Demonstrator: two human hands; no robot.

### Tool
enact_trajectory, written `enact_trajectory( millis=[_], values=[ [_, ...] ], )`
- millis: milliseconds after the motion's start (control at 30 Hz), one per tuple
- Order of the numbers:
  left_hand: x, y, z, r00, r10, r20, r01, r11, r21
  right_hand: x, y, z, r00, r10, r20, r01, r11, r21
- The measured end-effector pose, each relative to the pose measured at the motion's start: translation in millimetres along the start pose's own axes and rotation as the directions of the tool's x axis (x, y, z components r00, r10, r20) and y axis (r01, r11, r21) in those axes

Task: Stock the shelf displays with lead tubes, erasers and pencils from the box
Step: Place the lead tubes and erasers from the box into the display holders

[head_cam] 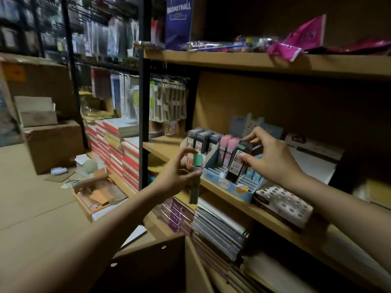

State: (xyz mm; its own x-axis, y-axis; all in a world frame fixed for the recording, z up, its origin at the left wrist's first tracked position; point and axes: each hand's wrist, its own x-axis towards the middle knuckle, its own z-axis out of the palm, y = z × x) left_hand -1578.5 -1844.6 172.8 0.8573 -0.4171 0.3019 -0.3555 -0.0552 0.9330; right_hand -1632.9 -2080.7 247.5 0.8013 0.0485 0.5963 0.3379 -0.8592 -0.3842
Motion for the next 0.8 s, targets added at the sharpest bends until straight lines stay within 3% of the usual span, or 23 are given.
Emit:
enact_trajectory(
  millis=[200, 367, 633, 800],
  values=[
    [36.3, 6.6, -20.1, 0.998, 0.026, -0.064, -0.029, 0.999, -0.041, 65.1, -3.4, 20.9, 0.994, 0.014, -0.104, -0.014, 1.000, -0.002],
    [49.0, -18.9, -22.4, 0.994, -0.073, -0.083, 0.061, 0.989, -0.136, 108.1, -1.2, 46.5, 0.988, 0.030, -0.155, -0.036, 0.999, -0.038],
    [61.9, -26.9, -16.2, 0.994, -0.058, -0.092, 0.026, 0.948, -0.317, 128.3, 8.8, 85.7, 0.992, 0.098, -0.076, -0.106, 0.988, -0.115],
    [62.6, -30.6, -8.2, 0.998, -0.040, -0.051, 0.023, 0.956, -0.293, 126.0, 12.7, 100.3, 0.992, 0.129, -0.007, -0.126, 0.956, -0.264]
  ],
)
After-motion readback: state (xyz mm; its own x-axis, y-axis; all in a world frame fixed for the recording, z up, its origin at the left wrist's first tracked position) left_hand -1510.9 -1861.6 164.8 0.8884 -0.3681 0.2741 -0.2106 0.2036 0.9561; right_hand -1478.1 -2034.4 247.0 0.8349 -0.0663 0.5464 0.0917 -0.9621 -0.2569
